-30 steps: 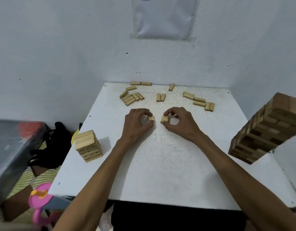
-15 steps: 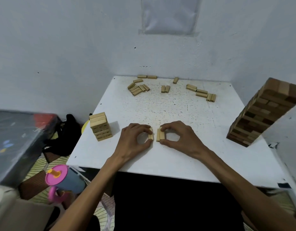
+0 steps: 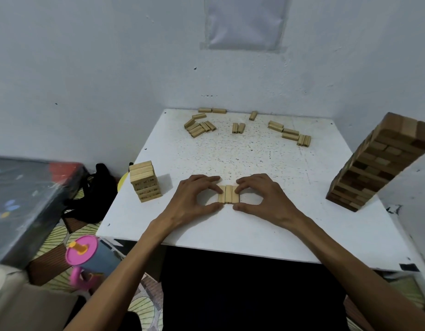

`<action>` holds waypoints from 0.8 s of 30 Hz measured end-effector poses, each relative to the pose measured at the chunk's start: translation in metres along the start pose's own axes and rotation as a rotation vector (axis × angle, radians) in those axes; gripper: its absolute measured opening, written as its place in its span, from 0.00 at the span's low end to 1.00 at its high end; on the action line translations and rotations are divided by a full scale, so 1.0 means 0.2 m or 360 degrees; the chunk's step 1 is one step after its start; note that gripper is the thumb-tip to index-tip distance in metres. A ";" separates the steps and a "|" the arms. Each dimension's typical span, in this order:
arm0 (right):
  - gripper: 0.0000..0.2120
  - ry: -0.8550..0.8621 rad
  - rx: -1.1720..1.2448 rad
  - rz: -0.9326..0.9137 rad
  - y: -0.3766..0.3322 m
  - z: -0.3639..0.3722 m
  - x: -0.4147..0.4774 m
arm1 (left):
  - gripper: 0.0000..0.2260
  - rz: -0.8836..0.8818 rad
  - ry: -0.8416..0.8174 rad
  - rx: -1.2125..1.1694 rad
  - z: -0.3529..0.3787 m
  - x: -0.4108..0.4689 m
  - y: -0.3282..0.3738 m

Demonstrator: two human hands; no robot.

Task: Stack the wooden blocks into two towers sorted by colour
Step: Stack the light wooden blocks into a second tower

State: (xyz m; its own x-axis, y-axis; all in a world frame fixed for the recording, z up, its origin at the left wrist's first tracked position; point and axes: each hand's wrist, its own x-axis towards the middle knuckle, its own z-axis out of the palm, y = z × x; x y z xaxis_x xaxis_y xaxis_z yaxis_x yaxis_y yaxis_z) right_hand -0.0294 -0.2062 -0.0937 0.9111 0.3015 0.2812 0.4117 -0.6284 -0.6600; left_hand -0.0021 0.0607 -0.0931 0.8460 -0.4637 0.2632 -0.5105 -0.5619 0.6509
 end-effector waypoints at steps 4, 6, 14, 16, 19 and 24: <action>0.15 -0.0014 0.0029 0.0009 0.00 0.00 0.01 | 0.16 0.0001 -0.0058 0.0040 -0.01 0.03 0.01; 0.14 -0.0016 0.0053 -0.0002 0.00 0.01 0.02 | 0.15 -0.0010 -0.0060 0.0037 0.00 0.04 0.02; 0.13 -0.0021 0.0060 -0.0088 0.00 0.01 0.03 | 0.15 -0.0031 -0.0003 0.0036 0.03 0.06 0.04; 0.12 -0.0014 0.0065 -0.0103 -0.01 0.01 0.04 | 0.14 -0.0026 0.0012 0.0027 0.04 0.06 0.04; 0.12 -0.0021 0.0057 -0.0136 -0.02 0.01 0.05 | 0.14 -0.0014 0.0023 -0.0005 0.04 0.05 0.06; 0.13 -0.0013 0.0097 -0.0243 -0.05 0.00 0.06 | 0.14 -0.0005 0.0042 -0.0131 0.00 0.05 0.07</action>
State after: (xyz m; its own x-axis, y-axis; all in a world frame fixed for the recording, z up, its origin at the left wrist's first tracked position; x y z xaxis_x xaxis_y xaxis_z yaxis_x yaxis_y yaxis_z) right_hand -0.0221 -0.1959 -0.0847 0.8378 0.3962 0.3757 0.5428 -0.5305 -0.6511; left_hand -0.0015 0.0473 -0.0815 0.8520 -0.4432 0.2786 -0.4940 -0.5045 0.7081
